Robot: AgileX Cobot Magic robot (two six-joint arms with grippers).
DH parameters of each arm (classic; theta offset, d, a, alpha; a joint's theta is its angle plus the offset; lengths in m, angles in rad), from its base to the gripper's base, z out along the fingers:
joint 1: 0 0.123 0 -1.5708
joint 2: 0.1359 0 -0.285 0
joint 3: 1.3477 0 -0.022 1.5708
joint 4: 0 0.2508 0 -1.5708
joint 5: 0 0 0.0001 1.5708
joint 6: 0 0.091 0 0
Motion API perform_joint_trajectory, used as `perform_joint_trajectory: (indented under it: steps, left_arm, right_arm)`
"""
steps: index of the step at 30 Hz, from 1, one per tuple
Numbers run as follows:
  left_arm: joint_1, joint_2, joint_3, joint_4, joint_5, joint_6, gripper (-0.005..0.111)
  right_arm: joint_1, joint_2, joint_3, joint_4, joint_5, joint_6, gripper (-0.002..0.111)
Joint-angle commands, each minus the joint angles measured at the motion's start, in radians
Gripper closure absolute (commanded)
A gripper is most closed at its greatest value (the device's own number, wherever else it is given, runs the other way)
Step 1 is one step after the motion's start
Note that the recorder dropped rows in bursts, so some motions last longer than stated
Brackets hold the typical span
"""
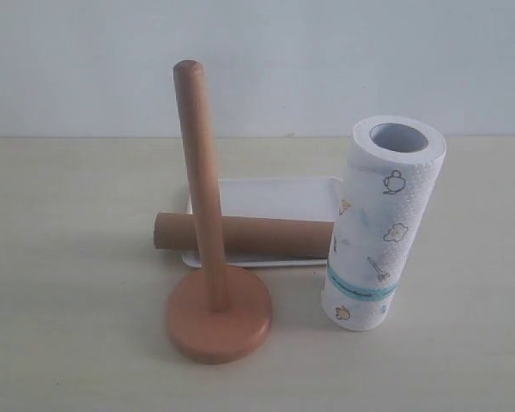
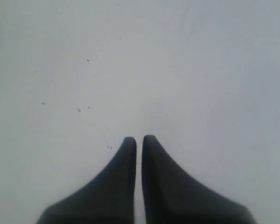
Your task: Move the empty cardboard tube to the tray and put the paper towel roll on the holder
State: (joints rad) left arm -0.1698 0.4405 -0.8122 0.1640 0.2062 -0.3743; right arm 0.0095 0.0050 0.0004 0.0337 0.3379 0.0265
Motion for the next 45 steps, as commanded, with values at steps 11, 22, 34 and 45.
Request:
perform_joint_trajectory:
  steps: [11,22,34,45]
  left_arm:
    - [0.208,-0.440,0.371,0.075,0.265,0.017,0.103]
    - [0.204,-0.440,0.812,0.084,-0.068,-0.010,0.103]
    - [0.204,-0.440,0.812,-0.114,0.104,-0.176,0.103]
    - [0.206,-0.440,0.812,-0.288,0.086,0.415,0.103]
  right_arm:
    - [0.001,-0.005,0.000,-0.003,-0.009,-0.003,0.108]
    - [0.001,-0.005,0.000,-0.003,-0.011,-0.003,0.108]
    - [0.001,-0.005,0.000,-0.003,-0.011,-0.003,0.108]
    - [0.001,-0.005,0.000,-0.003,-0.011,-0.003,0.108]
